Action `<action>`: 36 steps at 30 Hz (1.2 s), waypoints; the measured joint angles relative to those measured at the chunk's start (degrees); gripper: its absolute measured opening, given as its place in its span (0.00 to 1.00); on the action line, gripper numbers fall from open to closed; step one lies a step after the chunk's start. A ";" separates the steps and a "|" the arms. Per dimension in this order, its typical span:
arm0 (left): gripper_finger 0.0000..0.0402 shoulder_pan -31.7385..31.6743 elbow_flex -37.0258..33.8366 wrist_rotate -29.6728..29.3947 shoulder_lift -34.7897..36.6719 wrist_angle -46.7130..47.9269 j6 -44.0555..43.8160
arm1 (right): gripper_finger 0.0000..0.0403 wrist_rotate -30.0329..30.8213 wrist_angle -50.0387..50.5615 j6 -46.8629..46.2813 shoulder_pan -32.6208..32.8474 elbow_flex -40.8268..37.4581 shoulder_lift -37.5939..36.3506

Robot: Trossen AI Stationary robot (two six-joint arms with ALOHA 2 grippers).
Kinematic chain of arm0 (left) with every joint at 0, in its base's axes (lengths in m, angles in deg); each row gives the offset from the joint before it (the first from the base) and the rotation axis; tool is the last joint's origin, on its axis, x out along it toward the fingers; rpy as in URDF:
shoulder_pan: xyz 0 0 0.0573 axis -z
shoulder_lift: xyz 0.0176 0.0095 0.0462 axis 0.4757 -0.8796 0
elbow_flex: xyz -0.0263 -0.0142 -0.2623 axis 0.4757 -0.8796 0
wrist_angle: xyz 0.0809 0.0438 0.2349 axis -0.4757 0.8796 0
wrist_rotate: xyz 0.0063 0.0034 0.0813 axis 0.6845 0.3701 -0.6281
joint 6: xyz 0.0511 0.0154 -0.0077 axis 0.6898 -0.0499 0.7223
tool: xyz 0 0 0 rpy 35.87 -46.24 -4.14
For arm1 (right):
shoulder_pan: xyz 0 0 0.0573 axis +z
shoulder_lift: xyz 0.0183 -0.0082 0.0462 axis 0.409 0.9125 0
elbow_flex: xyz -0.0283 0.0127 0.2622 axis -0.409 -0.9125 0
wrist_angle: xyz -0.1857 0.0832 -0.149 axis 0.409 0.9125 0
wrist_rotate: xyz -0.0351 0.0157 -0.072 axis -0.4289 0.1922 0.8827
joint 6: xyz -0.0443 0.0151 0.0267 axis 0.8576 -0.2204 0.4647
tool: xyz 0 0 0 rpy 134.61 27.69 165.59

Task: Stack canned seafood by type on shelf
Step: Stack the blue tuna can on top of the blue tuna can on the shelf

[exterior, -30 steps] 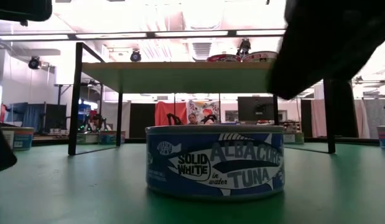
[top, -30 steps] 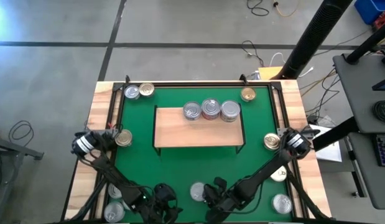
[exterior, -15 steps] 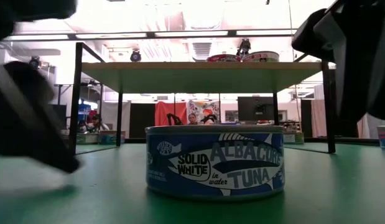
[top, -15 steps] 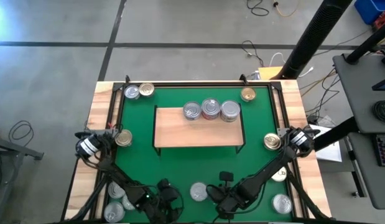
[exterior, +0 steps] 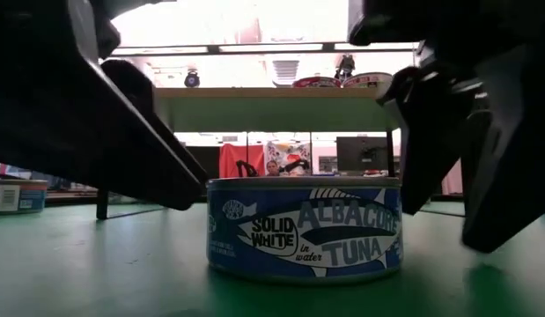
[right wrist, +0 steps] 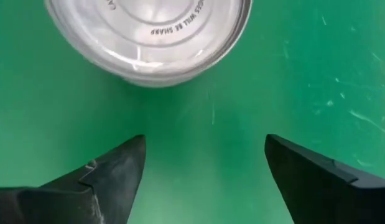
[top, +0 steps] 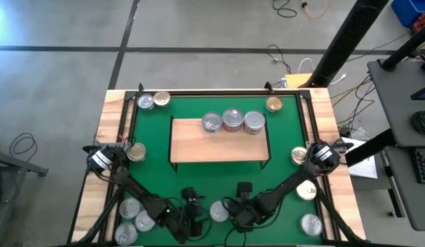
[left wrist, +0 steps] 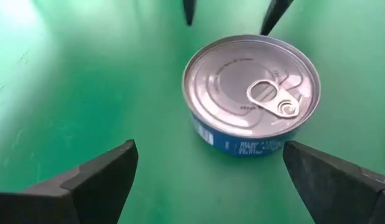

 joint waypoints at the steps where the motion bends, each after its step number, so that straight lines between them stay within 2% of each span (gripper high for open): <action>1: 0.96 -0.14 0.00 0.93 0.00 -0.42 1.73 | 0.80 0.04 -0.35 0.00 -0.20 0.00 0.30; 4: 0.96 -0.30 0.00 4.56 0.00 -1.95 6.60 | 0.77 0.58 -0.88 -0.01 -0.68 0.24 0.72; 9: 0.96 -1.00 0.00 5.45 0.00 -2.74 10.94 | 0.74 2.43 -4.03 0.84 -1.32 0.28 0.76; 14: 0.97 -4.59 -0.23 9.01 0.00 -2.71 11.06 | 0.76 2.43 -6.52 3.19 -2.49 0.26 0.80; 19: 0.97 -6.59 -0.28 14.12 0.00 -5.74 17.58 | 0.77 3.16 -6.97 3.24 -4.03 0.24 0.85; 23: 0.97 -6.51 -0.39 14.48 -1.15 -9.58 21.18 | 0.76 2.62 -7.53 3.27 -5.00 0.22 0.85; 28: 0.97 -6.43 0.09 13.92 -4.31 -14.50 16.24 | 0.76 2.15 -7.60 3.74 -5.30 0.35 0.85; 36: 0.97 -5.30 2.66 7.58 -8.78 -18.94 15.32 | 0.80 1.29 -6.13 2.00 -5.24 0.33 0.83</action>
